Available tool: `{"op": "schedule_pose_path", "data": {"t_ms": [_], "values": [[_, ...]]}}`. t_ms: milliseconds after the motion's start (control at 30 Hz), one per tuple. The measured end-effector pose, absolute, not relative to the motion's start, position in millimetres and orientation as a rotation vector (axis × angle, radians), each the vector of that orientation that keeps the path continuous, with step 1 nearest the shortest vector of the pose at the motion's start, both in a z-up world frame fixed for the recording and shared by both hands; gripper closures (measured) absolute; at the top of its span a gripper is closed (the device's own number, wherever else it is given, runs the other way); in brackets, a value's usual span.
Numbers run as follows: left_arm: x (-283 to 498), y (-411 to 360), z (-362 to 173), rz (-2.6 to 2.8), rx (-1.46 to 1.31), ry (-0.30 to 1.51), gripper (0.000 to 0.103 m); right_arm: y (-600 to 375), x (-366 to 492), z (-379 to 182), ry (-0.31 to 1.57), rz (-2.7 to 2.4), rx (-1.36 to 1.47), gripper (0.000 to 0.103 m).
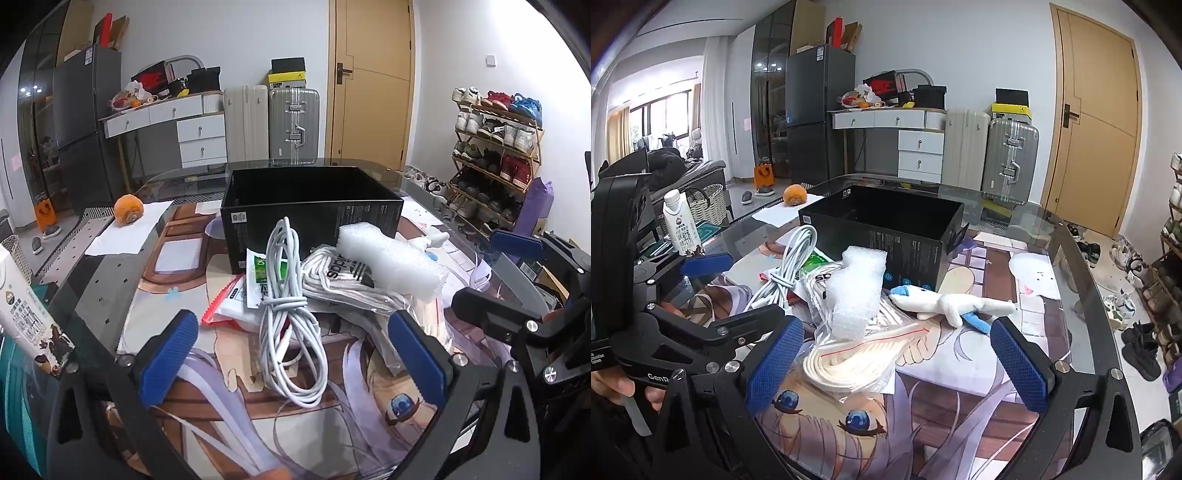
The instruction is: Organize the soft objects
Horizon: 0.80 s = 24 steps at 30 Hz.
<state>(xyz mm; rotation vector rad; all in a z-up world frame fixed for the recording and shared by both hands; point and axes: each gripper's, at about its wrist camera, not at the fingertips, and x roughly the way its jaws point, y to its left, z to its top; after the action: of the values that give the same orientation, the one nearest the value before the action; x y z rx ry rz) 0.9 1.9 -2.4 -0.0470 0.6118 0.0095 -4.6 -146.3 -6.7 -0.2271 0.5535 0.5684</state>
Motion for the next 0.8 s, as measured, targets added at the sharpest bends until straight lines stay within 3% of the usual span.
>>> {"op": "schedule_pose_path", "data": {"t_ms": [800], "values": [[2.7,7.0,-3.8,0.035,-0.045,0.625,0.0,-142.6,-4.2,-5.4,0.558,0.566,-0.222,0.0]]}}
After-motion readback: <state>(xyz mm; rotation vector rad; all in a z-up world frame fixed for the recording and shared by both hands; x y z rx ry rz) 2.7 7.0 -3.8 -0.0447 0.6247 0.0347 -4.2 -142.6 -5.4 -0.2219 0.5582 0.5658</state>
